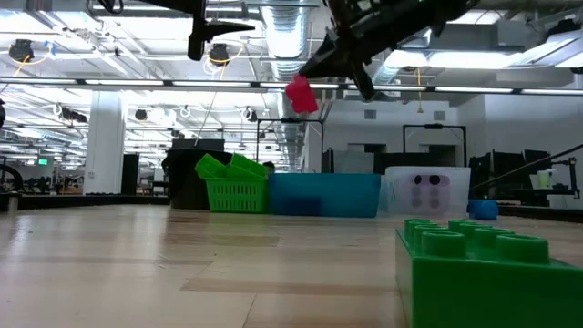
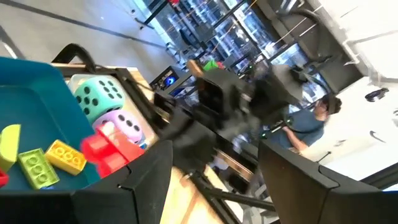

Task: Pick & Place Toys
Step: Put the large stud red game piece into the green bin

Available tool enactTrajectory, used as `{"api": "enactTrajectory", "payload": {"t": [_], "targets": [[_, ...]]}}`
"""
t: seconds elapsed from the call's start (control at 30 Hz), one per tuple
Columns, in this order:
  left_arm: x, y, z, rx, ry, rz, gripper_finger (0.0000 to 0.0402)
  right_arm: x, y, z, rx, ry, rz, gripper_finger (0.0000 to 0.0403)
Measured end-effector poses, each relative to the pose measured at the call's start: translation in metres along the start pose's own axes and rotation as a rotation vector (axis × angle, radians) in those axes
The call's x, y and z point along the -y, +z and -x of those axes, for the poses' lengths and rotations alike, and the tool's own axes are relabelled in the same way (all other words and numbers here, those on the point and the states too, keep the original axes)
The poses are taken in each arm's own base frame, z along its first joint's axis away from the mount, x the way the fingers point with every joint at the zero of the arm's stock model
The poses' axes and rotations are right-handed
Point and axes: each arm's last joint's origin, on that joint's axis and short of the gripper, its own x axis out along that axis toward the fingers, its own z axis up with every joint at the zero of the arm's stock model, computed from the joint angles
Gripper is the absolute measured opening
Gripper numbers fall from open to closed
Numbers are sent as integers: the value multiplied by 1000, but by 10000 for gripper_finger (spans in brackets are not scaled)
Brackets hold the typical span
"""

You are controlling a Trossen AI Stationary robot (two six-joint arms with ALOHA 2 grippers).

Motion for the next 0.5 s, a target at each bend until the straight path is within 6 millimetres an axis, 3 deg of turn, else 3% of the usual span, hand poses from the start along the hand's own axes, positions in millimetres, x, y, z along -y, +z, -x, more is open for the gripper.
{"api": "enactTrajectory", "payload": {"t": [0.17,0.33,0.5], "targets": [[5,11,13,39,-28,7,231,23,12,-6,-14,3,35,0],[5,27,44,68,5,5,231,38,17,-12,-25,18,55,0],[2,34,72,96,91,-2,231,48,19,-32,-7,97,60,0]]}}
